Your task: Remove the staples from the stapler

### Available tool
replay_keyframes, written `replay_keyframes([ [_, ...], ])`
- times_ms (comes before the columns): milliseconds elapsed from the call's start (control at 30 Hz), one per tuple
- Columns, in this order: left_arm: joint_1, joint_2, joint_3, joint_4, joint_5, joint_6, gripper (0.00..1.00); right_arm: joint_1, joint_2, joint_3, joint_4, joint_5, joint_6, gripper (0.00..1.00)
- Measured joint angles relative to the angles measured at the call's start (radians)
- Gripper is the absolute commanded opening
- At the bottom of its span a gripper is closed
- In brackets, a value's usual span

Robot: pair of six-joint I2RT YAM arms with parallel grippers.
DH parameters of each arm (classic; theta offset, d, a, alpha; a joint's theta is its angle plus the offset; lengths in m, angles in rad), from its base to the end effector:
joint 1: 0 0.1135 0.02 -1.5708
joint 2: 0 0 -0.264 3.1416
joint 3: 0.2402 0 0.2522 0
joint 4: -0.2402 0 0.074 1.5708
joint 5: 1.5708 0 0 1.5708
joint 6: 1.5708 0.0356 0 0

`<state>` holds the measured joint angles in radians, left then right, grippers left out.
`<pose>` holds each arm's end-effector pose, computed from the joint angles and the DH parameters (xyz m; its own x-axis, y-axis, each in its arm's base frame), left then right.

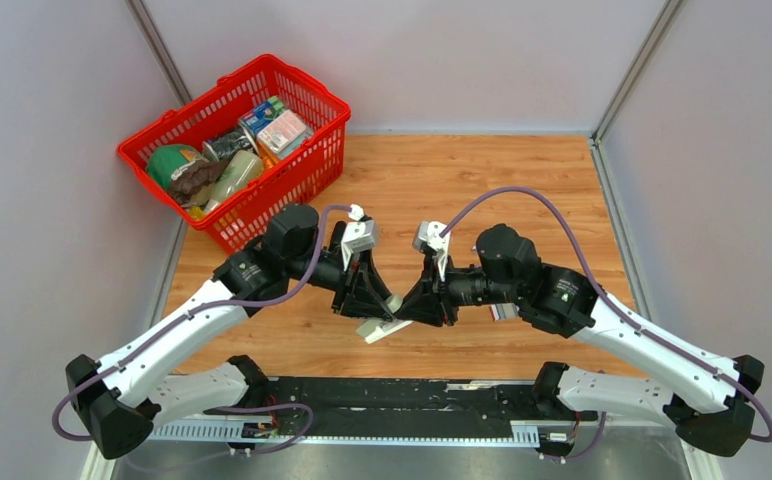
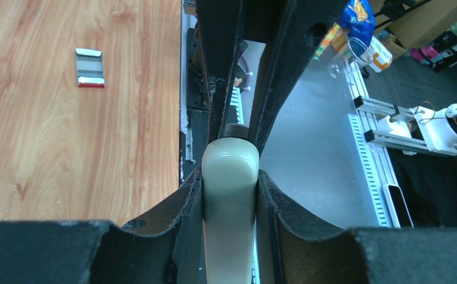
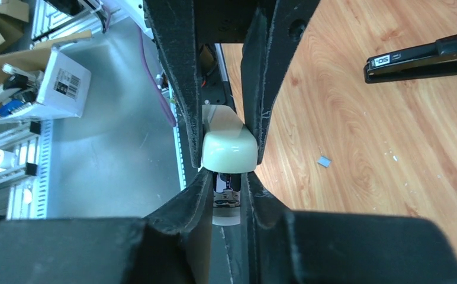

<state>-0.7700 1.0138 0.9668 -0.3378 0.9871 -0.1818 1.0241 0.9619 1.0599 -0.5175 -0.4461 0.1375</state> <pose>0.1335 -0.1708 0.3509 -0.4348 0.2828 -0.8550 0.8747 -0.0932 -0.4756 0.0928 0.1821 0.3705 -0.3435 -0.3265 -0.8806 -0.9373 0.1788 0.2993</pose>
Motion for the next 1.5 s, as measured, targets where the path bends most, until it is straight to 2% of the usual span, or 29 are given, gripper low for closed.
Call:
replay_keyframes([
  [33,0.000,-0.002,-0.002,-0.002,0.002,-0.002,0.00,-0.001,0.000,-0.005,0.006,-0.008,0.005,0.00],
  [267,-0.001,-0.040,-0.023,-0.005,-0.006,-0.006,0.00,-0.009,-0.016,-0.063,0.091,-0.061,0.045,0.00],
  [700,-0.016,-0.167,-0.091,0.106,-0.115,-0.132,0.00,-0.011,-0.111,-0.254,0.404,-0.103,0.137,0.00],
  [1500,-0.034,-0.198,-0.098,0.075,-0.202,-0.150,0.00,0.002,-0.148,-0.433,0.686,-0.082,0.252,0.00],
])
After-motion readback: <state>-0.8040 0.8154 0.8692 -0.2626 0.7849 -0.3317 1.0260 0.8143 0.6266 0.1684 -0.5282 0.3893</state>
